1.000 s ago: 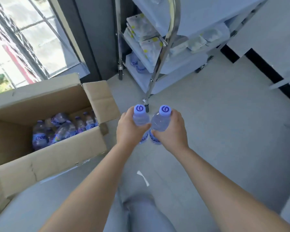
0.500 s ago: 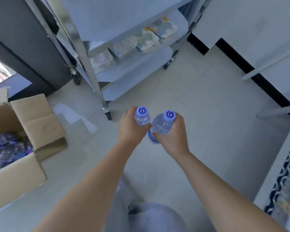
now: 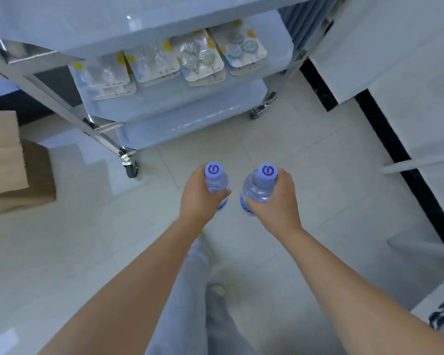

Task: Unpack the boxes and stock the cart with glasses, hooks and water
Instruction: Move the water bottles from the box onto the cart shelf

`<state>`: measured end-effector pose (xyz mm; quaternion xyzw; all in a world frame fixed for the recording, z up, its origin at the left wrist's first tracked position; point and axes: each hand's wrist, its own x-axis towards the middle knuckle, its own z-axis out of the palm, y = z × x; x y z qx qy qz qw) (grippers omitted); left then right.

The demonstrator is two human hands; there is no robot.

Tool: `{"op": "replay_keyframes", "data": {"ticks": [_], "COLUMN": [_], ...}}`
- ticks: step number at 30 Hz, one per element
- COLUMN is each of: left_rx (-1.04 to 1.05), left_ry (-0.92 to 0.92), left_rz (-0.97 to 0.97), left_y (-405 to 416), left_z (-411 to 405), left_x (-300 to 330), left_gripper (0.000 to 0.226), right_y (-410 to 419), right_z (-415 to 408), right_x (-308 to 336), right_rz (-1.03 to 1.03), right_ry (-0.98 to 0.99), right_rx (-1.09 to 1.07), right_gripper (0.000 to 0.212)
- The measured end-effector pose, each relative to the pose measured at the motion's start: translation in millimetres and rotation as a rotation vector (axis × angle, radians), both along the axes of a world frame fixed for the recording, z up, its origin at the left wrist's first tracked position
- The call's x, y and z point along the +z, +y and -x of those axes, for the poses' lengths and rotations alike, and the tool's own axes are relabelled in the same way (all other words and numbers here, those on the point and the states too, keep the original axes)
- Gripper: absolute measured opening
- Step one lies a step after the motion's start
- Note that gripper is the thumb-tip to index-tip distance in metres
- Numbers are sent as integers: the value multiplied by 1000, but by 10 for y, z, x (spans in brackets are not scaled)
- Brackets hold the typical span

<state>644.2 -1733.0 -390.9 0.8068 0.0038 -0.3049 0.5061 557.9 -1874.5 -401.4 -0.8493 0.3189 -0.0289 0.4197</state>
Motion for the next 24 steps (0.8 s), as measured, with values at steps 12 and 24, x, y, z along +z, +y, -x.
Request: {"op": "replay_keyframes", "data": {"ticks": [12, 24], "left_rx": [200, 387], "left_ry": [-118, -366], "left_rz": [-41, -44], "left_y": [-1474, -2422], "left_z": [-1098, -2122], "left_x": [-1373, -3019], "left_gripper": [36, 47], "right_y": [-1410, -2349], "right_z": [-1649, -2888], "right_x": [-1438, -3131], "right_rz": [33, 85], "right_ry": [-87, -278], "right_rx": [250, 430], "right_gripper": [39, 50]}}
